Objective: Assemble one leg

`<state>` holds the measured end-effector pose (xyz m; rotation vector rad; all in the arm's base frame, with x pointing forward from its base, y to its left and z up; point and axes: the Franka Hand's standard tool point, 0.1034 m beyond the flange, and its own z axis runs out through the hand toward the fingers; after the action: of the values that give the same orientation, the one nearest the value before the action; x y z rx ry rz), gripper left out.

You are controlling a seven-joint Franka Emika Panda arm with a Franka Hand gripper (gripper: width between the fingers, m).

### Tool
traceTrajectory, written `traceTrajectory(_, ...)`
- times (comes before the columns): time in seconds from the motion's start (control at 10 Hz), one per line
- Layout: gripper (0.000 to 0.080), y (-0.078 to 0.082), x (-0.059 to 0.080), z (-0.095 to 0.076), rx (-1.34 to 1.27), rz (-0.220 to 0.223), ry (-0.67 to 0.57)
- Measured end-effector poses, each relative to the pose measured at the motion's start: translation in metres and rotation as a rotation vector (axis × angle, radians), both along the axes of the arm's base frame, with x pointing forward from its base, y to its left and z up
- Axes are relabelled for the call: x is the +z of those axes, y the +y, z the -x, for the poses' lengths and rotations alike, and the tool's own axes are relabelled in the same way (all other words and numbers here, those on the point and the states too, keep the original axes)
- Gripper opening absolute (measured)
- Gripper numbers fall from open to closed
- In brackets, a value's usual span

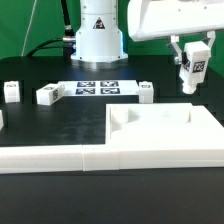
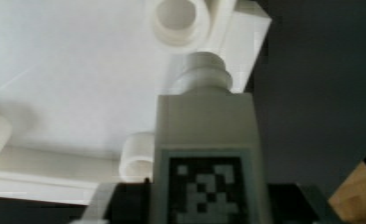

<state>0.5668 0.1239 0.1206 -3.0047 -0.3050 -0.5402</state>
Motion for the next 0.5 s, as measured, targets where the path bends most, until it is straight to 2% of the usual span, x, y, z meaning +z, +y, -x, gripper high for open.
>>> traceTrajectory(0.2, 0.0291, -0.006, -0.001, -0.038, 0.001, 0.002, -0.021)
traceTrajectory(0.3, 0.0291, -0.010, -0.005, -0.051, 0.008, 0.007, -0.031)
traceTrajectory(0.5, 0.0291, -0.015, -0.019, -0.064, 0.003, 0.008, -0.036)
